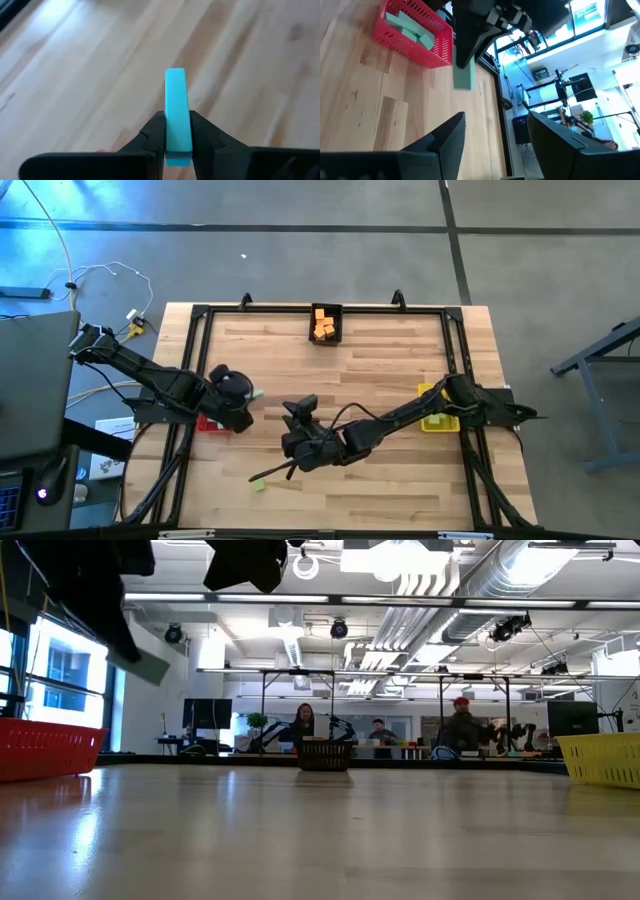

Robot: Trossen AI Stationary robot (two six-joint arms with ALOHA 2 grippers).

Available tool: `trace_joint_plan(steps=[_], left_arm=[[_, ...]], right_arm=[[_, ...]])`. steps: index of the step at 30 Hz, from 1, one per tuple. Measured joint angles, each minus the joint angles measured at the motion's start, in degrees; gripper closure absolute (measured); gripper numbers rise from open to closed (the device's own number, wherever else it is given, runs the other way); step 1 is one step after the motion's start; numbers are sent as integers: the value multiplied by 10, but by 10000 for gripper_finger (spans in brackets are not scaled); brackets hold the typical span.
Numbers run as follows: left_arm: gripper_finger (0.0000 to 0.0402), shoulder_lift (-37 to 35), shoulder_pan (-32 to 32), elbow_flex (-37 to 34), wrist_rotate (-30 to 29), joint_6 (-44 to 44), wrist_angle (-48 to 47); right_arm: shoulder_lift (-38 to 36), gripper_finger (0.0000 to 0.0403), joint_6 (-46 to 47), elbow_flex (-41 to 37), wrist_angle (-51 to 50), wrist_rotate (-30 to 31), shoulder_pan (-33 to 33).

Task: Sort & place blocks by color
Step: Put the blue block into the red bin

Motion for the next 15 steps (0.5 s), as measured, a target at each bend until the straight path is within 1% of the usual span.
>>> trace_joint_plan(steps=[3,11,15], left_arm=[[358,0,-6,0,-12,-42,-49],[358,0,-36,0,-15,-137,-127],[358,0,-51,0,3,-195,-175]], right_arm=[[0,202,27,0,-17,0,0],[0,201,104,0,-64,-8,-5],[0,201,131,0,-64,-43,-6]])
